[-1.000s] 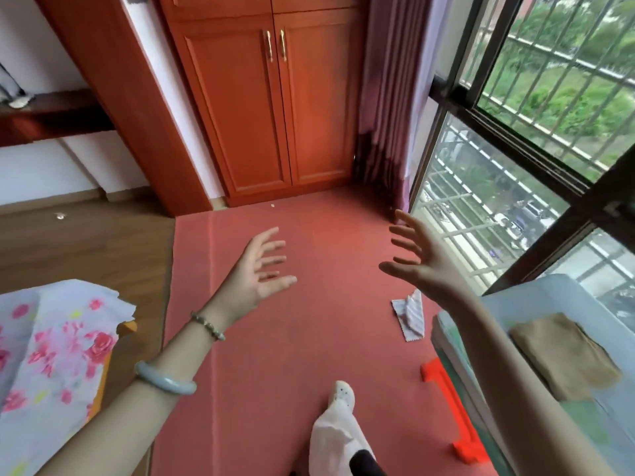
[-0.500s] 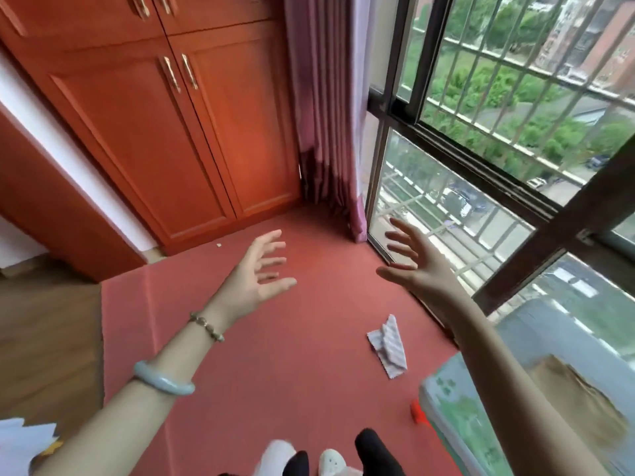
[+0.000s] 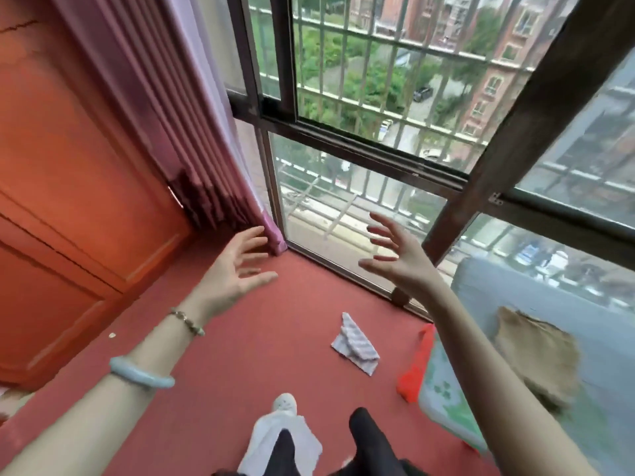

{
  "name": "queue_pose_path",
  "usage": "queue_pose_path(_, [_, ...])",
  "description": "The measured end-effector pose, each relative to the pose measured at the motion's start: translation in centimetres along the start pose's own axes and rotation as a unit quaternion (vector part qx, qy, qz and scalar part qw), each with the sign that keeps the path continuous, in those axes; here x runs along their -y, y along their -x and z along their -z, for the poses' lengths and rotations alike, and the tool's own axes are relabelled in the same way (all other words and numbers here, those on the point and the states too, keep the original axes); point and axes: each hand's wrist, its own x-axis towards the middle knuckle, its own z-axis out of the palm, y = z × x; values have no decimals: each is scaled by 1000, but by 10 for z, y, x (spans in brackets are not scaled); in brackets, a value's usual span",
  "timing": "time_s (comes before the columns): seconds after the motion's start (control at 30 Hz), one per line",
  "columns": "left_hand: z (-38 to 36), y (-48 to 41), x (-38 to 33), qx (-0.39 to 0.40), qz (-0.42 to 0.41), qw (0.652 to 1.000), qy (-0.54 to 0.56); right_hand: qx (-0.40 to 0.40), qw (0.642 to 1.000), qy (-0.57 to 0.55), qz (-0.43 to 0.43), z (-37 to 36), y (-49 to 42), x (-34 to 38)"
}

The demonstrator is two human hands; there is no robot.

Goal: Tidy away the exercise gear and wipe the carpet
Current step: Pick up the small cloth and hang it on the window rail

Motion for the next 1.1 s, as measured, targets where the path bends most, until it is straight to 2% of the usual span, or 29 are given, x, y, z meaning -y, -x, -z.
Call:
queue_pose_path(0.17, [19,-77,17,93,15,996,9,-78,995,1,-56,-4,-21,-10])
queue_pose_path(0.37, [-8,-138,56,171,42,984,17,-143,981,3,-131,1,-35,-45])
queue_pose_path(0.5, [-33,-170,82,189,68,980,-3,-144,975,4,-166,6,-50,-81])
queue_pose_path(0.6, [-53,-194,109,199,74,976,-37,-175,963,25,-203,8,-60,-117])
queue_pose_path(0.7, [-76,-216,152,201,66,973,-89,-212,945,44,-245,6,-71,-171])
queue_pose_path(0.77, [-91,-232,190,204,73,970,-112,-199,939,50,-276,-1,-77,-212])
queue_pose_path(0.93, [-127,-267,307,219,149,952,-156,-169,924,37,-342,-34,-97,-331])
queue_pose_path(1.1, [-180,-303,453,242,154,942,-176,-152,912,48,-377,-81,-113,-485])
